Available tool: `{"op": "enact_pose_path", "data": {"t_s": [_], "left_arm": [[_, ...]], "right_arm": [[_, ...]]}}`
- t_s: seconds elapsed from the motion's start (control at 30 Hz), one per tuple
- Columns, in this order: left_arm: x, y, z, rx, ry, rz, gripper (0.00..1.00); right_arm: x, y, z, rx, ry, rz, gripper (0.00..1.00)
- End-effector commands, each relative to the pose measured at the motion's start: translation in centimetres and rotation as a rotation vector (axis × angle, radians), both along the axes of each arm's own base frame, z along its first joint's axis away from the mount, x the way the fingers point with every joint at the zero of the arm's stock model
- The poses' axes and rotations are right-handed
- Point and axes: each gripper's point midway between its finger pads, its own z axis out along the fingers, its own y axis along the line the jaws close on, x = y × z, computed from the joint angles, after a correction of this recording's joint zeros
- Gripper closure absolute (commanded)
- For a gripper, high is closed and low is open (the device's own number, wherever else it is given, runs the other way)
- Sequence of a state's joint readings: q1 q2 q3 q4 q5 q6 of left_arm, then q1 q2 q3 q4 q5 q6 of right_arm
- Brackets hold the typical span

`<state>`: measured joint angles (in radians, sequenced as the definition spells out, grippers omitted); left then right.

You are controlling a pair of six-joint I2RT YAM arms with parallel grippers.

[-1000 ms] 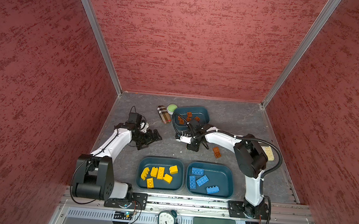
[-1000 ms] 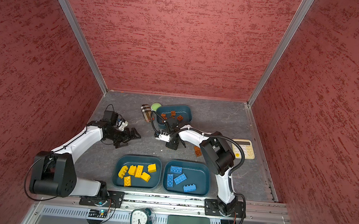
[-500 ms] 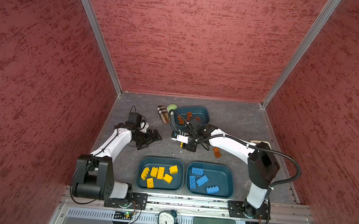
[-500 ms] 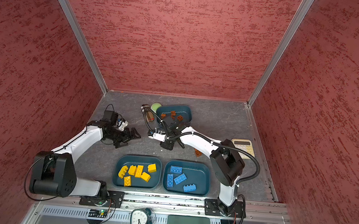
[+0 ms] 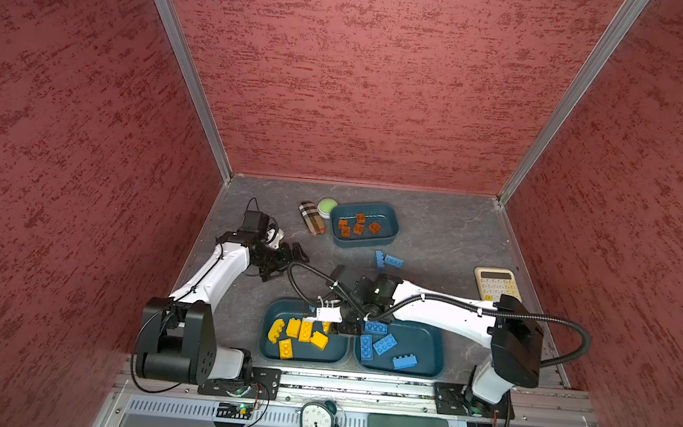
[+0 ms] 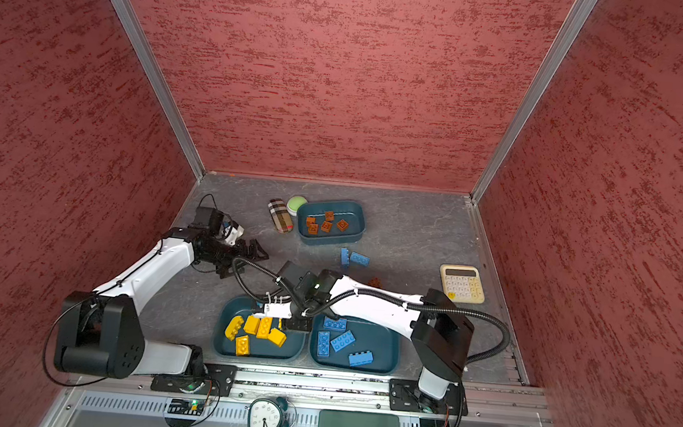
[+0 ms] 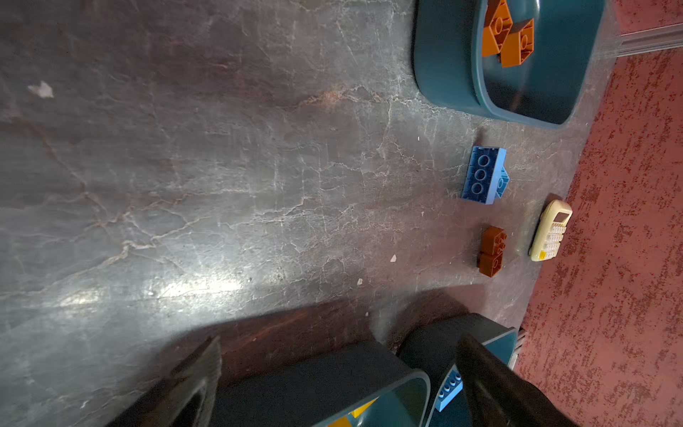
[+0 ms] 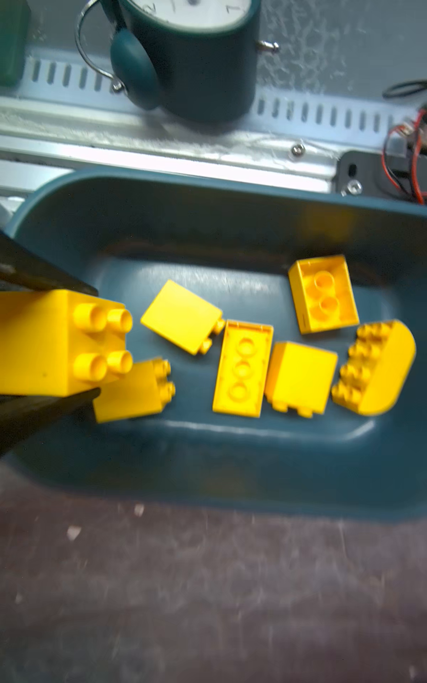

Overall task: Sort the legos into containers by color
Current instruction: 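Carry the yellow brick into the yellow-brick bin and open the right gripper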

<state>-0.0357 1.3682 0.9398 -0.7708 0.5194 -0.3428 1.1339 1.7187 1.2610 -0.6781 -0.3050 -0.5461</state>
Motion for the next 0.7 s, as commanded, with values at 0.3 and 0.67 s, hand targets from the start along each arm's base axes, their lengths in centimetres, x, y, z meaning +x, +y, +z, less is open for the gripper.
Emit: {"op": "enact_pose_path", "data": {"t_s": [0.3, 0.67], "left_arm": [[-0.3, -0.3, 1.1, -0.006, -0.032, -0.017, 0.0], [-0.2, -0.3, 1.2, -0.004, -0.03, -0.017, 0.01]], "right_arm": [[-3.3, 0.5, -1.0, 0.005, 0.089, 0.094, 0.61], [-0.6, 0.9, 2.2, 0.09, 0.019, 0.029, 0.36]]}}
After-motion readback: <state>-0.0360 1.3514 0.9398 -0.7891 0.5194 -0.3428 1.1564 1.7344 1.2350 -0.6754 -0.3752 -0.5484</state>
